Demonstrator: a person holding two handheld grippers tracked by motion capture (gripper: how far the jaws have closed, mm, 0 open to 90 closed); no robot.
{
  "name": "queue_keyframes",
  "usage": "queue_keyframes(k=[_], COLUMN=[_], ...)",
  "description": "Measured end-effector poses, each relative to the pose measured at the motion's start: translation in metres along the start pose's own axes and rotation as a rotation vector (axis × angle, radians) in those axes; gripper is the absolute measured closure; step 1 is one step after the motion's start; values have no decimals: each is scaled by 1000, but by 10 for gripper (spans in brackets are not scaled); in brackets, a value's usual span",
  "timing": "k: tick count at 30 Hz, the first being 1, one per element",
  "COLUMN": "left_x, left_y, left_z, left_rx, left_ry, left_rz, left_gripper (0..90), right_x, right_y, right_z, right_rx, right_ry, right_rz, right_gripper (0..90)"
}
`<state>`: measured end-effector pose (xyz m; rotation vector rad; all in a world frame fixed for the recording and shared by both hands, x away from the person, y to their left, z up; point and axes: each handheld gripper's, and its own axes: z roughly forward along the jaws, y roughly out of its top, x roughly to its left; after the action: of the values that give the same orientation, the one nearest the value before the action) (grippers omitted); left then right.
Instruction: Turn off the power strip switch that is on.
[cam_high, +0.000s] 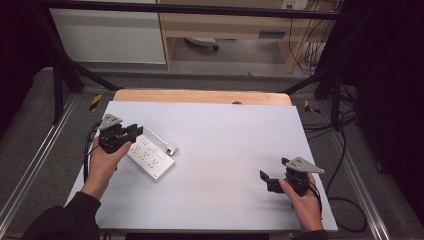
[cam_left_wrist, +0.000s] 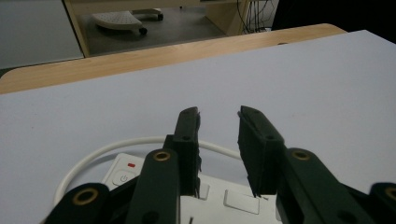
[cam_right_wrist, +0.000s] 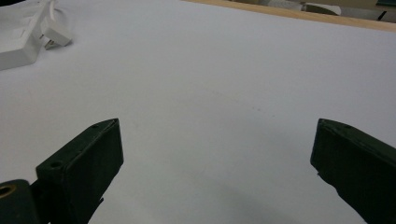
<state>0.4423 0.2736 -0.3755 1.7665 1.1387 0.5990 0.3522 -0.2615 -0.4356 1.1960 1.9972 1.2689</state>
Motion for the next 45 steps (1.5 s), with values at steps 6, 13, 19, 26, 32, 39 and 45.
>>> queue_keyframes(k=[6,13,19,26,32,39,45], left_x=[2,2,4,5,7,8,8], left_y=[1,0,-1,-3,-5,-7,-9], left_z=[5,9,13,18,21,24,28], left_rx=[6,20,37,50,62,76,92], left_ry=[-5,-9,-12,-16,-18,-28,-28], left_rz=[-12,-10,-11,-12,-12,-16,-11], left_gripper=[686,708,753,800,835,868,898], right_x=[0,0,0,0,0,0,0], right_y=[0,0,0,0,0,0,0], right_z=[0,0,0,0,0,0,0], right_rx=[-3,-2,-3,-2,-3,-2,-2], right_ry=[1,1,1,2,2,2,3], right_rz=[2,2,3,2,1,1,2], right_gripper=[29,29,30,29,29,29,30])
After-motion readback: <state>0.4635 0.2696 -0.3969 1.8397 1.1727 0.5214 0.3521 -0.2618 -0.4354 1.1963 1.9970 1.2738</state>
